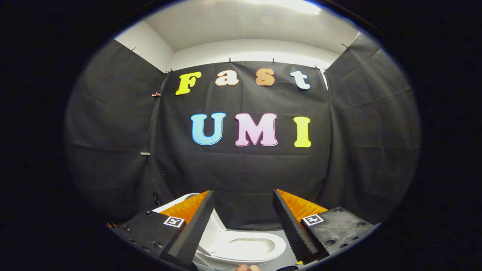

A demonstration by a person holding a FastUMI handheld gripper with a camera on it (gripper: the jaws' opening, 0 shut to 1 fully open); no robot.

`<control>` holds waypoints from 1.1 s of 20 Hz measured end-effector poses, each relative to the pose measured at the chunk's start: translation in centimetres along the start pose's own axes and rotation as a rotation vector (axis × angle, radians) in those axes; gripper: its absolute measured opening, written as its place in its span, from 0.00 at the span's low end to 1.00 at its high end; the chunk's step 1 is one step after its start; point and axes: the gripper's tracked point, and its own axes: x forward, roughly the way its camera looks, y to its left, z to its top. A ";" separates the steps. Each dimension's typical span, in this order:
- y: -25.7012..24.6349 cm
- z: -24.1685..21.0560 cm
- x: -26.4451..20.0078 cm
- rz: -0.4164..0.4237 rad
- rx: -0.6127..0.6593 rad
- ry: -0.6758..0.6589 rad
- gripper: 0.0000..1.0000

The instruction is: Open the toilet lid.

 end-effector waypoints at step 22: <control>-0.2 0.0 -1.3 0.009 0.012 -0.010 0.98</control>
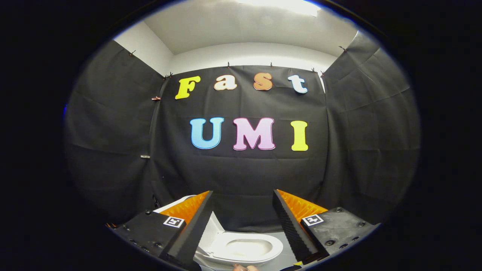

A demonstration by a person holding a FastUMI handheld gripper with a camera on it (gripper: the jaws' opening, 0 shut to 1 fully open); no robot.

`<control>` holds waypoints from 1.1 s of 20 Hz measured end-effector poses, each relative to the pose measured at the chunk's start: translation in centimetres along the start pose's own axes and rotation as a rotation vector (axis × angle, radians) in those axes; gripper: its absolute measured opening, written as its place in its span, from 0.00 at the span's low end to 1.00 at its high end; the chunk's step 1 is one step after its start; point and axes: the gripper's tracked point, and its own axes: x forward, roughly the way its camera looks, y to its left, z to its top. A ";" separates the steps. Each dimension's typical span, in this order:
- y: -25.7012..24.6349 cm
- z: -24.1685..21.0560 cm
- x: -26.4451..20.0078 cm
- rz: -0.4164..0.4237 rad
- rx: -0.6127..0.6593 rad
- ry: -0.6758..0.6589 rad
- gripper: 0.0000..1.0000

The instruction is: Open the toilet lid.

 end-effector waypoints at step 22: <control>0.1 0.0 -0.3 -0.011 -0.010 0.004 0.97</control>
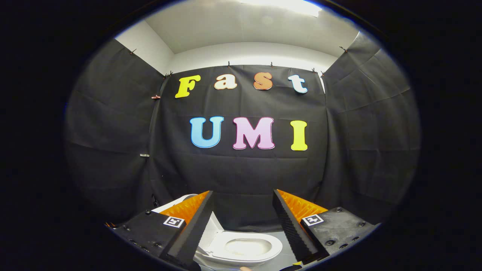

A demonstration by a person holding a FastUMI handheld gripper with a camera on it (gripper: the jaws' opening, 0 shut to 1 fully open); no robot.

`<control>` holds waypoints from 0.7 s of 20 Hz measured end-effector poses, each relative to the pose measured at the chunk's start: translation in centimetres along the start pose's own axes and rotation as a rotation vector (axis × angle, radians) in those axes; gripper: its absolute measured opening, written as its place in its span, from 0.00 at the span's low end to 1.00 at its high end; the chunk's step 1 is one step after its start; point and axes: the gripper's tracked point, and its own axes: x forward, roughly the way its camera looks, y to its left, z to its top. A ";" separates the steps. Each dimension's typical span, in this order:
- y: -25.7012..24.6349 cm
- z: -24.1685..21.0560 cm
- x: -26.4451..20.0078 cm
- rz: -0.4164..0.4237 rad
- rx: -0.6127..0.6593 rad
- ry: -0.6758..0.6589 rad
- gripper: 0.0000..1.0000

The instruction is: Open the toilet lid.

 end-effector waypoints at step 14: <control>-0.2 0.1 -0.1 -0.002 0.006 0.002 0.98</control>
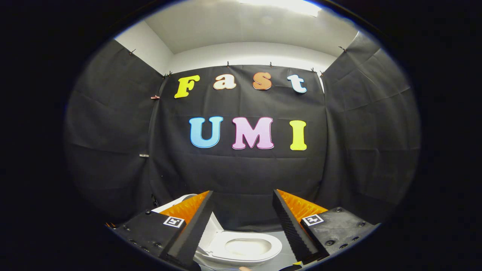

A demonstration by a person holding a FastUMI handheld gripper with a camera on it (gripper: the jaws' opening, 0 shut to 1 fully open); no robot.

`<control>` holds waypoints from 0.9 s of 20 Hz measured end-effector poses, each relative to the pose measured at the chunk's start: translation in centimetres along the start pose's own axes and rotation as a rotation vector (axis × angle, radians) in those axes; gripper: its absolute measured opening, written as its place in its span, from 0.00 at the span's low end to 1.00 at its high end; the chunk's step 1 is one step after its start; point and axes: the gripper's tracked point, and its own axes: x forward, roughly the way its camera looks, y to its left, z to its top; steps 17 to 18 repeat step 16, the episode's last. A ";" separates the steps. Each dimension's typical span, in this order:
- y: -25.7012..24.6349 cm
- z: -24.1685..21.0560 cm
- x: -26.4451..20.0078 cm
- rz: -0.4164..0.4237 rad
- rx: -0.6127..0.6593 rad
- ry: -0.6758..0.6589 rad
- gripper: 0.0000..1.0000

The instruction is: Open the toilet lid.

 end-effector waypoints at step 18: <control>-0.1 -0.3 0.3 -0.002 0.001 0.013 0.97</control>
